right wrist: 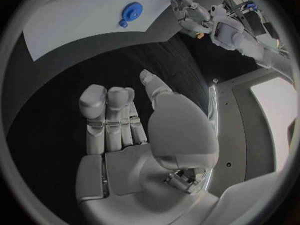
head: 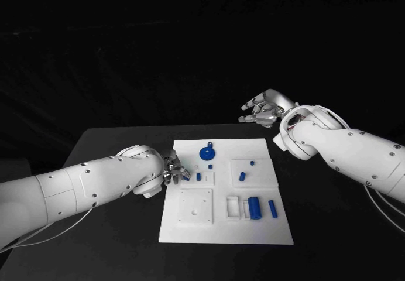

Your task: Assemble the parts on the task board

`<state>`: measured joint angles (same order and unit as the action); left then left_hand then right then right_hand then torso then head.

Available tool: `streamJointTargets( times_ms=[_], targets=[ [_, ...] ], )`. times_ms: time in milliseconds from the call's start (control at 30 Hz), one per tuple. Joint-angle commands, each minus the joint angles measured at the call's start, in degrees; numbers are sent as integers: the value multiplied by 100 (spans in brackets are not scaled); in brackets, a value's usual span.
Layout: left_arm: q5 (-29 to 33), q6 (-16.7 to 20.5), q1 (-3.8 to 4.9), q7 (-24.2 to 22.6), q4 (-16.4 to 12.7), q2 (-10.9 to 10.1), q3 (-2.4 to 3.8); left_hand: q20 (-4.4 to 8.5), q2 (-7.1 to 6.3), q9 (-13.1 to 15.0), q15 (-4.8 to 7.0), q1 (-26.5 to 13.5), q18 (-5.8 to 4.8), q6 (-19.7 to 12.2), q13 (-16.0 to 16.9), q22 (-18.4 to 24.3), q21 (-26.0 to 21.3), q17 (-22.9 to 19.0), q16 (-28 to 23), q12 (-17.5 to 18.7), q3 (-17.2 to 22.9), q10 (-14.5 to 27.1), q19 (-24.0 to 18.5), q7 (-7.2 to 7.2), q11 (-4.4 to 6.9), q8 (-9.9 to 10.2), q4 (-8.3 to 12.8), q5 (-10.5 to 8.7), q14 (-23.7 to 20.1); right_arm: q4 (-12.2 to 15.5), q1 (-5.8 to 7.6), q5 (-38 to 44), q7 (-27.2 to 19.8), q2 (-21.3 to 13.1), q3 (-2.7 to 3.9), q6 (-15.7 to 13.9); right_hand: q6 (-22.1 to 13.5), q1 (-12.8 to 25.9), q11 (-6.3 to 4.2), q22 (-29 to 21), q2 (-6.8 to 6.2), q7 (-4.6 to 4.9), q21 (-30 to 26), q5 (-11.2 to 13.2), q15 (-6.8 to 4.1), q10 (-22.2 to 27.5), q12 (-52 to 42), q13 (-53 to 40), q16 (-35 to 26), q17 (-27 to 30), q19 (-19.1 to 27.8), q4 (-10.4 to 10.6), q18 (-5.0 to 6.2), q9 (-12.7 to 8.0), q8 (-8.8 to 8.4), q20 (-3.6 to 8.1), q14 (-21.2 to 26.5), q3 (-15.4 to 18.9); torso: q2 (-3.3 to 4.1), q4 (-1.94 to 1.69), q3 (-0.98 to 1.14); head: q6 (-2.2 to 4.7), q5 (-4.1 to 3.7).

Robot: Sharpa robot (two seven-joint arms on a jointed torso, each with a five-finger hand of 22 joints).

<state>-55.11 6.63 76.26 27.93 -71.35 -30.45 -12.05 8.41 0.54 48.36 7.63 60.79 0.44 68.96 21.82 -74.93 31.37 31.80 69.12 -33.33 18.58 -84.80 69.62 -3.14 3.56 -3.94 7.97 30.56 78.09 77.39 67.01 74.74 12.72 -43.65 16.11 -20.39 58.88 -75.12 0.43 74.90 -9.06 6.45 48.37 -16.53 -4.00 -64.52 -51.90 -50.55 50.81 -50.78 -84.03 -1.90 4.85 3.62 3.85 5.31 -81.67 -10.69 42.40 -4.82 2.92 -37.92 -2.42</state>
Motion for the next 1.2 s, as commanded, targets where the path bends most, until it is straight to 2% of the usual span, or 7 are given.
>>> streamJointTargets(
  times_ms=[33, 400, 633, 1200],
  targets=[
    [-47, -123, -13, 56, 38, 44, -16, 21, 43, 23, 20, -11, 81, 474, 4, -102, 25, 15, -26, -46, 458, -194, 45, 431, 108, -47, 496, -2, 35, 10, -2, 18, -35, 1, 3, 50, 5, 50, -35, 594, -6, -13, -17, -21, -13, 0, -17, 10, -34, -4, -208, 28, 33, 1, -28, -13, -33, 8, 2, 7, 6, 2, 3],
    [-47, -114, -19, 36, 76, 133, -61, 13, -39, 283, 23, -12, 75, 629, -18, -103, 16, 240, 58, -220, 394, -199, 90, 499, 123, -148, 380, -38, 116, 9, -2, 17, -35, 4, 3, 53, 5, 50, -35, 594, -6, -13, -17, -21, -13, 0, -17, 10, -34, -4, -208, 28, 33, 1, -28, -13, -33, 8, 3, 7, 11, -12, -15],
    [-62, -165, -20, 29, 52, 155, -65, 8, -63, 395, 24, 0, 76, 664, -21, -106, 25, 341, 105, -273, 388, -198, 93, 517, 132, -169, 361, -45, 138, 7, -2, 17, -35, 4, 3, 52, 5, 50, -35, 594, -6, -13, -17, -21, -13, 0, -17, 10, -34, -4, -208, 28, 33, 1, -28, -13, -33, 8, 2, 4, 2, -24, -28],
    [-187, -137, -20, 21, 29, 186, -68, -3, -90, 551, 27, 7, 90, 738, -10, -107, 66, 508, 197, -368, 360, -197, 95, 551, 149, -219, 340, -56, 175, 6, -2, 16, -39, 13, 3, 52, 7, 55, -35, 595, -5, -13, -19, -26, -14, -3, -13, 14, -44, -1, -213, 38, 32, 1, -28, -12, -38, 14, 4, -1, 4, -33, -45]
  ],
)
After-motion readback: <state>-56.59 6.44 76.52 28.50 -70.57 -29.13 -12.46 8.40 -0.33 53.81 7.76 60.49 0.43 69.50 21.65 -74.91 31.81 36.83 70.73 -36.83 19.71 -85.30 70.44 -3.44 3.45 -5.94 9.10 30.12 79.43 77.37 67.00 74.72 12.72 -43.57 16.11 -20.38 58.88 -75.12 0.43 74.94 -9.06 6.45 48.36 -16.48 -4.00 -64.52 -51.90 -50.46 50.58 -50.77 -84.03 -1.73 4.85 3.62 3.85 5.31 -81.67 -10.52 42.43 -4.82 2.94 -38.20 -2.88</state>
